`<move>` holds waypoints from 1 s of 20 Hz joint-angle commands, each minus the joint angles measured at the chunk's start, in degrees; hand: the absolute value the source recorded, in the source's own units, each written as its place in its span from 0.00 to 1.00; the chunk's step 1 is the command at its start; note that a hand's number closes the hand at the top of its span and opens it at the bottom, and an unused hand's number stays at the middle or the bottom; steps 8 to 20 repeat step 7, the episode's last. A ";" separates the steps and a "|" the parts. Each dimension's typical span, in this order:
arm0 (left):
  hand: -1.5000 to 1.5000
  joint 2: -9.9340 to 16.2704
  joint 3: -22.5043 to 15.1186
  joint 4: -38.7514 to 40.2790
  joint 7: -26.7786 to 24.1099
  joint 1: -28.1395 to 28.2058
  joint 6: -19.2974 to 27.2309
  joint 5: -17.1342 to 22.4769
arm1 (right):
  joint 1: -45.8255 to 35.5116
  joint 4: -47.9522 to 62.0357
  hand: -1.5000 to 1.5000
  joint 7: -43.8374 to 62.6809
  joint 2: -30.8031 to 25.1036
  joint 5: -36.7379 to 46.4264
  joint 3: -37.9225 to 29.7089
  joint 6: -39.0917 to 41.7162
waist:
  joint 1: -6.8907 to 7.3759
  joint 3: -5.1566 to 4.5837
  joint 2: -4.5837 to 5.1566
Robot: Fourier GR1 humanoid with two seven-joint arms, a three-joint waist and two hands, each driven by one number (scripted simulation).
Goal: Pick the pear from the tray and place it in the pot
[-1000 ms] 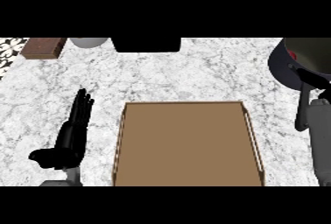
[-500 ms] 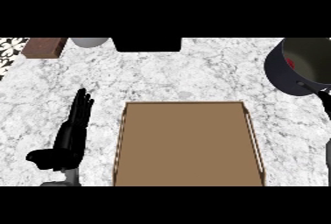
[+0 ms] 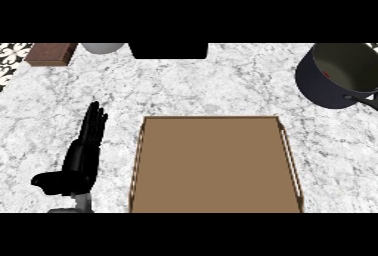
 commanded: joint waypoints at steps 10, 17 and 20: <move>0.50 -0.33 1.69 2.15 -1.47 -0.45 -0.50 0.10 | 12.07 -11.07 0.00 -7.14 4.29 -10.20 -5.98 -1.89 | -0.14 0.01 0.00; 0.50 -0.33 1.69 2.15 -1.47 -0.45 -0.50 0.10 | 12.07 -11.07 0.00 -7.14 4.29 -10.20 -5.98 -1.89 | -0.14 0.01 0.00; 0.50 -0.33 1.69 2.15 -1.47 -0.45 -0.50 0.10 | 12.07 -11.07 0.00 -7.14 4.29 -10.20 -5.98 -1.89 | -0.14 0.01 0.00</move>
